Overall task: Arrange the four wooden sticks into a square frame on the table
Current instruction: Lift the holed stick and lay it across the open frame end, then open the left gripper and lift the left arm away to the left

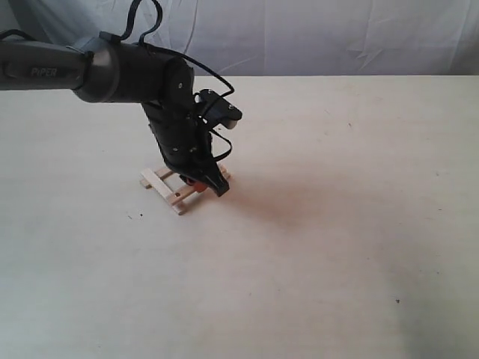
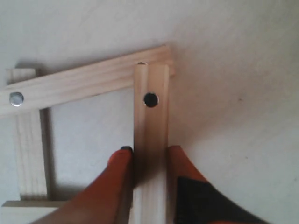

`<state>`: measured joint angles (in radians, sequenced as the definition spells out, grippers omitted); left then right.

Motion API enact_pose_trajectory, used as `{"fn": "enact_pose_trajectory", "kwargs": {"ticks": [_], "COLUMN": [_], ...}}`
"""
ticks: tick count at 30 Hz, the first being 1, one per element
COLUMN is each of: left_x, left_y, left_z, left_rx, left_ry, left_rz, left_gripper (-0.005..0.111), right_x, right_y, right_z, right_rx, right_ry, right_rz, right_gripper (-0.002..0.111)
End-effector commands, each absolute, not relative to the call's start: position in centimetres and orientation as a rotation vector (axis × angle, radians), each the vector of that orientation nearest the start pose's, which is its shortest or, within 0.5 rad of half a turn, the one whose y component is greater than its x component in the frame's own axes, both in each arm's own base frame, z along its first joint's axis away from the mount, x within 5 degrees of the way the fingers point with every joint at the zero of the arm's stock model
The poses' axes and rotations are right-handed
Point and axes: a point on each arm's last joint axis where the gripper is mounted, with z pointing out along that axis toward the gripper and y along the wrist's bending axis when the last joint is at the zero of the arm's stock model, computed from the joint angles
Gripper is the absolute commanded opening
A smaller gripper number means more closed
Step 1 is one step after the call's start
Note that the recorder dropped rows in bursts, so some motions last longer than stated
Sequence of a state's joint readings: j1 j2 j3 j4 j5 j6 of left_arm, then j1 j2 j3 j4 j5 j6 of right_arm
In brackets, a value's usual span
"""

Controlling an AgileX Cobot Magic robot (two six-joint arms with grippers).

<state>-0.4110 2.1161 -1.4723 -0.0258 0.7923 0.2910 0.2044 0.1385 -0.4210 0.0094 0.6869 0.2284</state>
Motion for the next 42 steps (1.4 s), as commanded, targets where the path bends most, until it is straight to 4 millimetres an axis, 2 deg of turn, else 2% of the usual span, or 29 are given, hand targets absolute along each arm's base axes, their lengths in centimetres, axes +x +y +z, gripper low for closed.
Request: {"fn": "enact_pose_trajectory", "kwargs": {"ticks": [1,6,8,14,16,20,24,29,30,31,32,33,34,35,36,39,42], "left_x": [38.7,38.7,38.7,38.5,38.5,38.4,37.8,36.5,35.8,35.4,34.4,33.9,32.6,32.0,30.4,25.7,20.9], "left_y": [-17.1,-17.0,-17.0,-17.0,-17.0,-16.9,-16.7,-16.3,-16.1,-16.0,-15.9,-15.9,-15.6,-15.4,-14.8,-12.6,-10.3], "left_z": [13.9,13.9,13.9,13.9,14.0,14.8,17.1,21.7,23.7,24.7,26.6,27.2,28.8,29.4,30.5,32.1,32.4], "left_rx": [0.97,0.971,0.971,0.974,0.972,0.97,0.965,0.937,0.921,0.908,0.869,0.849,0.801,0.785,0.747,0.678,0.622], "left_ry": [2.733,2.735,2.735,2.744,2.745,2.74,2.724,2.678,2.651,2.634,2.597,2.586,2.533,2.505,2.439,2.294,2.17], "left_rz": [-0.057,-0.057,-0.057,-0.056,-0.057,-0.058,-0.062,-0.087,-0.107,-0.123,-0.179,-0.213,-0.274,-0.289,-0.304,-0.307,-0.308], "left_gripper": [0.0,0.001,0.007,0.035,0.039,0.038,0.033,0.011,0.001,0.0,0.0,0.0,0.0,0.0,0.0,0.0,0.0], "right_x": [3.7,3.7,3.7,3.7,3.7,3.7,3.7,3.8,3.8,3.8,3.9,3.9,4.0,4.0,4.0,4.2,4.4], "right_y": [0.8,0.8,0.8,0.8,0.8,0.8,0.8,0.5,0.4,0.3,0.3,0.3,0.4,0.4,0.4,0.4,0.3], "right_z": [28.2,28.2,28.2,28.2,28.2,28.2,28.2,28.3,28.3,28.4,28.6,28.7,29.0,29.1,29.0,28.5,27.6], "right_rx": [0.033,0.032,0.032,0.032,0.032,0.032,0.032,0.018,0.009,0.005,0.002,0.002,0.0,-0.001,-0.001,-0.003,-0.01], "right_ry": [1.889,1.889,1.889,1.889,1.889,1.889,1.889,1.882,1.875,1.865,1.844,1.83,1.8,1.791,1.795,1.808,1.837], "right_rz": [0.304,0.302,0.302,0.302,0.302,0.302,0.302,0.249,0.22,0.208,0.207,0.209,0.214,0.216,0.213,0.208,0.186], "right_gripper": [-0.001,-0.001,-0.001,-0.001,-0.001,-0.001,-0.001,-0.001,-0.001,-0.001,-0.001,-0.001,-0.001,-0.001,-0.001,-0.001,-0.001]}}
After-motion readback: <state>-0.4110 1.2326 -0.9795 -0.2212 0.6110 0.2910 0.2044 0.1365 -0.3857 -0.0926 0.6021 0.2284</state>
